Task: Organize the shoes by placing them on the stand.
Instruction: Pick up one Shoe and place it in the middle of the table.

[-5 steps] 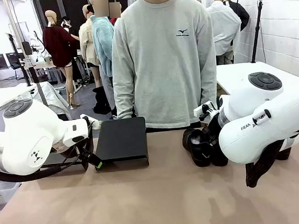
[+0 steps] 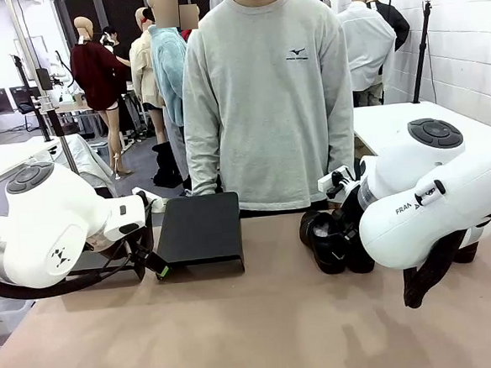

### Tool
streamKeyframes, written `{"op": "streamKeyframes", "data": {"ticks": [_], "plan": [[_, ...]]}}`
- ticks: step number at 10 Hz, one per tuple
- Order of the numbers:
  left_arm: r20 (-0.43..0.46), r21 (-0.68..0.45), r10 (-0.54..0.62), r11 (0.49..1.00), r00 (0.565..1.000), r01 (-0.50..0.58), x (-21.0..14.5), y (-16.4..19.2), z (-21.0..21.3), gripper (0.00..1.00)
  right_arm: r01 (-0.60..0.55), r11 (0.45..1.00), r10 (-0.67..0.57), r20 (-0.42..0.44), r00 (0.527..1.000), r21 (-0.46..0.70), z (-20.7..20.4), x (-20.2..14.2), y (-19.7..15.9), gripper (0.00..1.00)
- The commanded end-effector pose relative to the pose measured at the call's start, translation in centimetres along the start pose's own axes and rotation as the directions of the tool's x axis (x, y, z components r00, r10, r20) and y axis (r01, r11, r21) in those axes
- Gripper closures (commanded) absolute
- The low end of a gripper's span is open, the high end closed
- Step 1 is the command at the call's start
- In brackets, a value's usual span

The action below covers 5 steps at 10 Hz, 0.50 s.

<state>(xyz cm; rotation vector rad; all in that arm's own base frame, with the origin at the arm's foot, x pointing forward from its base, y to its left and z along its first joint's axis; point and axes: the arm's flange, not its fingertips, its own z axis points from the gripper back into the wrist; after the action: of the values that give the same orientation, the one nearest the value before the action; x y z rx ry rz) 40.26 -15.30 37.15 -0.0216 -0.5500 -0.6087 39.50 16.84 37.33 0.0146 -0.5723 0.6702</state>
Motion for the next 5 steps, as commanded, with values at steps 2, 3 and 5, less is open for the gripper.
{"op": "streamKeyframes", "data": {"ticks": [2,3,5], "plan": [[0.0,0.001,0.003,1.0,1.0,-0.003,-0.04,0.13,0.0,0.0,0.002,1.0,-0.002,0.0,1.0,0.0,0.0,-0.01,-0.01,0.0],[0.0,0.001,0.003,1.0,1.0,-0.003,-0.04,0.13,0.0,0.0,0.002,1.0,-0.002,0.0,1.0,0.0,0.0,-0.01,-0.01,0.0],[0.0,0.001,0.003,1.0,1.0,-0.003,-0.04,0.13,0.0,0.0,0.002,1.0,-0.002,0.0,1.0,0.0,0.0,-0.01,-0.01,0.0]]}}
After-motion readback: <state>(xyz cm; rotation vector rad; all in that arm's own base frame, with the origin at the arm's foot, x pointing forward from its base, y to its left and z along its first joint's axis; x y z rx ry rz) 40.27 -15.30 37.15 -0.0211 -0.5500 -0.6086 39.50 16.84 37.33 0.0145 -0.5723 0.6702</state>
